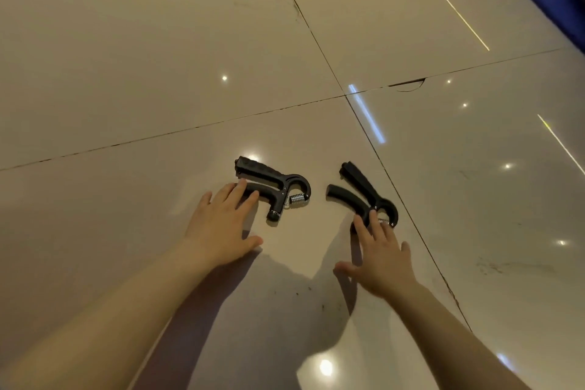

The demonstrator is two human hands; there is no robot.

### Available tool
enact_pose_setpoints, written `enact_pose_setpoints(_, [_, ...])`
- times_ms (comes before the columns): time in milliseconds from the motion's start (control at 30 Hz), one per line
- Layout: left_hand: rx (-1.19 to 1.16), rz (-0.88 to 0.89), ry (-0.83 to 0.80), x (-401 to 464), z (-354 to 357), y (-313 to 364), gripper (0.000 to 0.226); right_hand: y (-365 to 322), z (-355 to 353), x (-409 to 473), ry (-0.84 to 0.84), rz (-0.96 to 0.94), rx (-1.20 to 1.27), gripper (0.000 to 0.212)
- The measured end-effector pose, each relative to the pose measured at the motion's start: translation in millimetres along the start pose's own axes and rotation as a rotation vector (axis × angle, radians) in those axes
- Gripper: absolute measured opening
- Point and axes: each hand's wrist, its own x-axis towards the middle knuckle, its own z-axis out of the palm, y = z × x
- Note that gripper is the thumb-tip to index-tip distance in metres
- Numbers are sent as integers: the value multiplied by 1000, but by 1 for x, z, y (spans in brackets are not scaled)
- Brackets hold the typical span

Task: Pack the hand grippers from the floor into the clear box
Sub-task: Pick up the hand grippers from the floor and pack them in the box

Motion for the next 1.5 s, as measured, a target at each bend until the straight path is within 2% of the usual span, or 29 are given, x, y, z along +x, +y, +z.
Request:
enact_pose_setpoints(133, [-23, 109, 165, -42, 24, -2, 56, -5, 41, -55, -18, -6, 32, 94])
enact_pose_setpoints(200, [-7, 103, 164, -64, 38, -4, 50, -11, 56, -76, 113, -33, 3, 92])
enact_pose_setpoints(267, [-9, 92, 170, -80, 47, -2, 52, -14, 56, -82, 167, -14, 3, 87])
enact_pose_setpoints(333, [-10, 99, 173, -86, 50, -2, 56, -17, 46, -76, 184, -16, 75, 72])
enact_pose_setpoints(400, [-1, 114, 174, -81, 46, -5, 61, -20, 31, -59, 346, -125, 144, 60])
enact_pose_setpoints(433, [-9, 91, 169, -75, 43, -7, 67, -20, 28, -47, 402, -179, 154, 62])
enact_pose_setpoints(467, [-35, 54, 157, -67, 39, -10, 75, -22, 20, -35, 386, -224, 113, 69])
enact_pose_setpoints(533, [-128, 10, 159, -53, 33, -12, 88, -27, 8, -11, 249, -249, 18, 81])
enact_pose_setpoints(600, [-235, -8, 112, -42, 31, -13, 87, -34, -3, 10, 150, -252, -11, 79])
enact_pose_setpoints(700, [-367, 16, 134, -35, 28, -20, 87, -39, -14, 22, 108, -311, 1, 70])
enact_pose_setpoints(767, [-405, 46, 221, -38, 18, -25, 79, -37, -21, 14, 204, -340, 12, 71])
enact_pose_setpoints(900, [-376, 212, 630, -57, -20, -21, 48, -21, -35, -29, 602, -303, 194, 73])
enact_pose_setpoints(1000, [-274, 361, 830, -66, -32, -10, 32, -13, -25, -59, 736, -244, 242, 72])
enact_pose_setpoints(1133, [-96, 509, 832, -59, -23, 0, 30, -19, -15, -69, 807, -221, 234, 60])
enact_pose_setpoints(1233, [54, 500, 814, -44, -19, -1, 34, -17, -15, -59, 841, -279, 155, 48])
enact_pose_setpoints(1400, [7, 413, 645, -19, -24, 1, 52, -10, -13, -54, 830, -294, 87, 33])
enact_pose_setpoints(1500, [-31, 441, 647, -14, -25, 3, 40, -12, -10, -56, 786, -296, 100, 31])
